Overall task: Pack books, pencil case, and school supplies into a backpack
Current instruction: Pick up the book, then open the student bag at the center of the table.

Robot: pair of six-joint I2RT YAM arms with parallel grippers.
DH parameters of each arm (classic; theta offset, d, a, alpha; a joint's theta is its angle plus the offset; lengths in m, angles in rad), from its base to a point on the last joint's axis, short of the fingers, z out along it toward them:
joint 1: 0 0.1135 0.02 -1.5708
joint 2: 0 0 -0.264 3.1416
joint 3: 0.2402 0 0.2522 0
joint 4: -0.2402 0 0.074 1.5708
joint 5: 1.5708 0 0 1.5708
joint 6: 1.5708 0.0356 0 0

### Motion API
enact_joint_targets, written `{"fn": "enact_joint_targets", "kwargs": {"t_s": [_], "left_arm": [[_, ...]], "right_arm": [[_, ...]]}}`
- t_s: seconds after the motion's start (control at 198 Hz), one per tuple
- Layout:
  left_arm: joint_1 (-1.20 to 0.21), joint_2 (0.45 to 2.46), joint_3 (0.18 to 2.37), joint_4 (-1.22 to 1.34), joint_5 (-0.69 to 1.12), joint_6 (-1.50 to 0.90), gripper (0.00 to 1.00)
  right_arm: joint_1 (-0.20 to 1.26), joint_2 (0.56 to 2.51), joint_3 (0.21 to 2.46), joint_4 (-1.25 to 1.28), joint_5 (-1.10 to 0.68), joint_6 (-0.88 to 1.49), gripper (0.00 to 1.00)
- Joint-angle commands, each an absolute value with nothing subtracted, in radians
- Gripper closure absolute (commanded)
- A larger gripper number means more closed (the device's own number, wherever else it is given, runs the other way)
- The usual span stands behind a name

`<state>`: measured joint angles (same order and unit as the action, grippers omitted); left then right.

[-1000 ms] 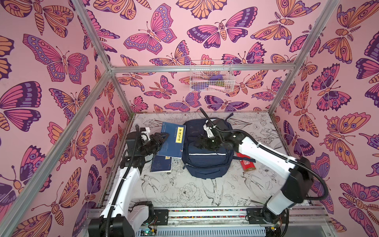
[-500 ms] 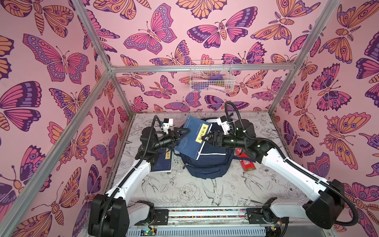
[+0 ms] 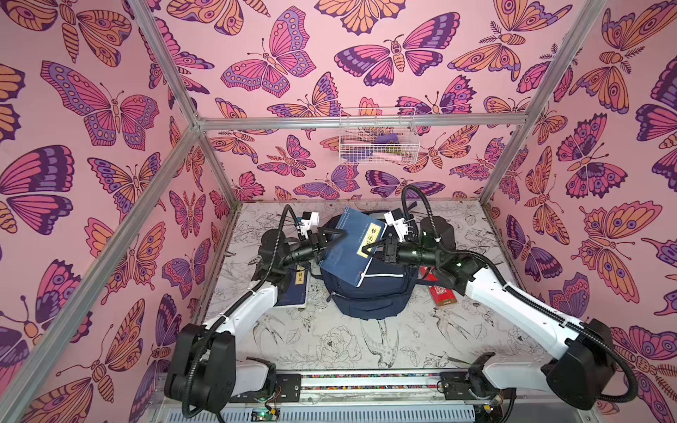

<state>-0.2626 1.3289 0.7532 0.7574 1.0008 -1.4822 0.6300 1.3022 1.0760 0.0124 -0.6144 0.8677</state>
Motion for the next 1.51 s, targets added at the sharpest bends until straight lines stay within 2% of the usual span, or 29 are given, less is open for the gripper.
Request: {"fn": "enact_joint_targets", "kwargs": {"t_s": [0.0,0.02,0.03,0.071,0.131,0.207,0.257,0.408,0.6,0.827,1.084,1.2,1.331,1.417,1.508], "left_arm": [[-0.263,1.311,0.776,0.682,0.993,-1.393,1.00],[-0.262,1.306,0.787,0.617,0.983,-1.349,1.00],[-0.264,1.302,0.795,0.581,0.977,-1.324,0.97],[-0.266,1.285,0.826,0.415,0.939,-1.209,0.71],[-0.282,1.246,0.883,0.159,0.843,-1.011,0.46],[-0.342,1.247,0.995,-0.185,0.646,-0.747,0.26],[-0.400,1.263,1.064,-0.332,0.509,-0.628,0.22],[-0.604,1.414,1.178,-0.533,0.148,-0.373,0.24],[-0.783,1.598,1.258,-0.575,-0.065,-0.178,0.18],[-0.878,1.776,1.331,-0.601,-0.140,-0.044,0.18],[-0.902,1.823,1.334,-0.602,-0.062,0.030,0.19],[-0.915,1.857,1.339,-0.603,-0.117,0.037,0.21],[-0.917,1.890,1.362,-0.599,-0.170,0.022,0.34],[-0.917,1.897,1.379,-0.597,-0.194,0.018,0.49],[-0.917,1.889,1.390,-0.583,-0.203,0.027,0.73]], "right_arm": [[0.626,1.256,1.084,-0.062,-0.582,0.832,1.00],[0.624,1.250,1.087,-0.084,-0.572,0.823,1.00],[0.622,1.246,1.089,-0.096,-0.565,0.816,1.00],[0.616,1.230,1.101,-0.167,-0.513,0.793,1.00],[0.593,1.203,1.119,-0.306,-0.400,0.764,1.00],[0.531,1.171,1.131,-0.478,-0.273,0.764,1.00],[0.479,1.148,1.121,-0.560,-0.226,0.779,1.00],[0.360,1.040,1.054,-0.669,-0.173,0.802,1.00],[0.270,0.944,0.997,-0.768,-0.136,0.848,1.00],[0.249,0.893,0.958,-0.776,-0.159,0.864,1.00],[0.242,0.860,0.933,-0.777,-0.171,0.875,1.00],[0.239,0.844,0.927,-0.778,-0.185,0.883,1.00],[0.239,0.817,0.919,-0.794,-0.185,0.883,1.00],[0.239,0.800,0.916,-0.806,-0.186,0.886,1.00],[0.239,0.787,0.915,-0.813,-0.189,0.887,1.00]]}}
